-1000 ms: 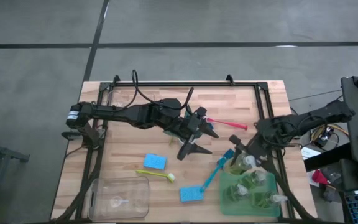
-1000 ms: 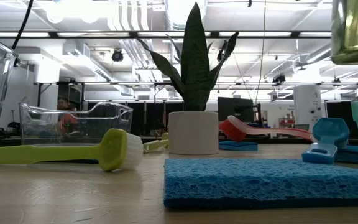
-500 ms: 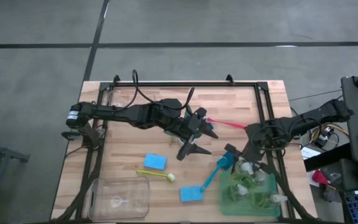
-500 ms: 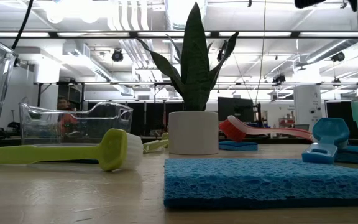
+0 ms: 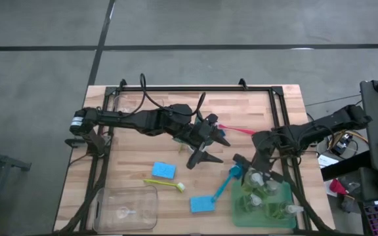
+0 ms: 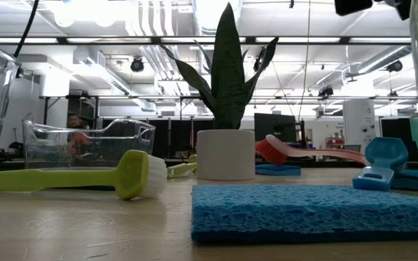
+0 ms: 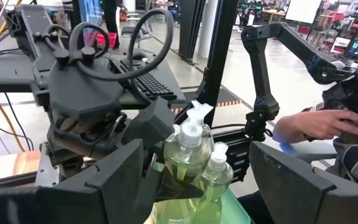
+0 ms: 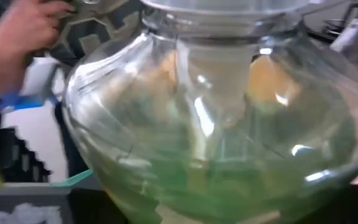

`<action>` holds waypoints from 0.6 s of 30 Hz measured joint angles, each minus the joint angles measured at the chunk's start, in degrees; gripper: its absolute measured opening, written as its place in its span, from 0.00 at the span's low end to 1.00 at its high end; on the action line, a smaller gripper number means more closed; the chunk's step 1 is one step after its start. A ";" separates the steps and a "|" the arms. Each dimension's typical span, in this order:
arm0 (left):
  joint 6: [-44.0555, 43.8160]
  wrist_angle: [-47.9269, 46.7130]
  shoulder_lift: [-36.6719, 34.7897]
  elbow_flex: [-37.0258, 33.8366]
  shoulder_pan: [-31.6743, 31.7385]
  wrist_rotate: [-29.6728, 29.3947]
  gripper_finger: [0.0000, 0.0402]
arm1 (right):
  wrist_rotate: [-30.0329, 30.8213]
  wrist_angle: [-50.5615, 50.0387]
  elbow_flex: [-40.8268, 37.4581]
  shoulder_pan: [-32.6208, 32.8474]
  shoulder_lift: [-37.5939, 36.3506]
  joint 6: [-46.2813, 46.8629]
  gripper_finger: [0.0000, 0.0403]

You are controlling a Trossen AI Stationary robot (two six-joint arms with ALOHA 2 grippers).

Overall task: Pick & Place Kitchen Sink Supplies
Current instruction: Put the yellow dish soap into the green bin

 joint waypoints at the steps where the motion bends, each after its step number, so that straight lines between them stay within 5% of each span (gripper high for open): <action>1: -0.02 -0.06 0.02 0.00 0.00 0.00 0.71 | -1.45 -0.02 -0.12 -0.02 0.20 -0.29 0.49; 18: 0.21 -0.57 0.02 0.00 -0.09 0.00 0.71 | -4.27 -4.17 0.05 -2.23 -4.52 -5.94 0.49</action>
